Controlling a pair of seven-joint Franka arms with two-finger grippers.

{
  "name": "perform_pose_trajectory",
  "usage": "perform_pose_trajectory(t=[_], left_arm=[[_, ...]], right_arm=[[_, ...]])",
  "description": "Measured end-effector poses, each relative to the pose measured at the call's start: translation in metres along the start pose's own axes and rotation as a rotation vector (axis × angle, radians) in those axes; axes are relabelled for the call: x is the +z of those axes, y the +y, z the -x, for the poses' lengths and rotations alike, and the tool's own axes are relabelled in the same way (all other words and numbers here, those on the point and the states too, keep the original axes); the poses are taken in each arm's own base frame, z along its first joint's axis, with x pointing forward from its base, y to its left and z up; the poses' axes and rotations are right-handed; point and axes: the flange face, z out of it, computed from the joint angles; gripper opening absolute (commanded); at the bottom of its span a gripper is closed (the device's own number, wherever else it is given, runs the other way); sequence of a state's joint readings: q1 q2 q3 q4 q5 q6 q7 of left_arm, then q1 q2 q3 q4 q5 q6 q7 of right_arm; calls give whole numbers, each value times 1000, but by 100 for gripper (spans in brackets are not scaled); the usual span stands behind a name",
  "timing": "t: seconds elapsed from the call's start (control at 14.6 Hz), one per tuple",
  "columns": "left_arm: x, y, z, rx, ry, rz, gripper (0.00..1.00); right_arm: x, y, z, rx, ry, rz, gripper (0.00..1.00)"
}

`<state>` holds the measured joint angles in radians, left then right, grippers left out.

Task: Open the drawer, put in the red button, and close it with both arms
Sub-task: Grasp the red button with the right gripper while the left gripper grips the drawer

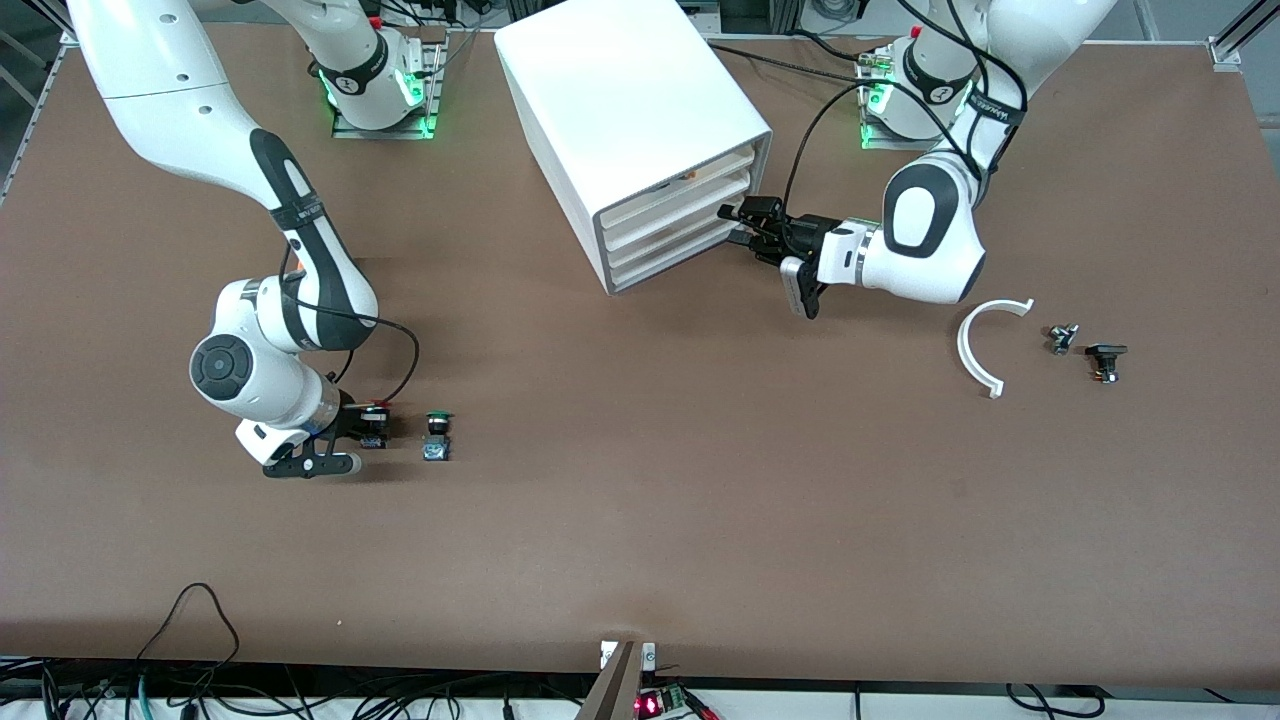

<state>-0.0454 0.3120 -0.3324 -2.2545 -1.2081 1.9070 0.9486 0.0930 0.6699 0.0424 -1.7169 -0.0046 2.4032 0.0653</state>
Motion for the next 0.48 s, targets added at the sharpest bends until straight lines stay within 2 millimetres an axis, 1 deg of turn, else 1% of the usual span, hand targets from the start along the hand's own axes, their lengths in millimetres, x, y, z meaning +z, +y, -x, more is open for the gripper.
perform_pose_trajectory(t=[0.07, 0.14, 0.27, 0.34, 0.41, 0.48], left_arm=[[4, 0, 1, 3, -6, 3, 57], [9, 0, 2, 3, -15, 5, 52], [22, 0, 6, 8, -40, 11, 51], [29, -2, 8, 11, -53, 15, 47], [35, -4, 11, 11, -63, 19, 47], [39, -7, 13, 14, -67, 26, 42]], right_arm=[[0, 0, 0, 0, 0, 0, 0], [0, 0, 0, 0, 0, 0, 0], [-2, -1, -1, -1, 6, 0, 0], [-4, -2, -2, -2, 10, -1, 0], [-7, -3, -3, -4, 16, -2, 0], [-11, -4, -5, -5, 20, -2, 0]])
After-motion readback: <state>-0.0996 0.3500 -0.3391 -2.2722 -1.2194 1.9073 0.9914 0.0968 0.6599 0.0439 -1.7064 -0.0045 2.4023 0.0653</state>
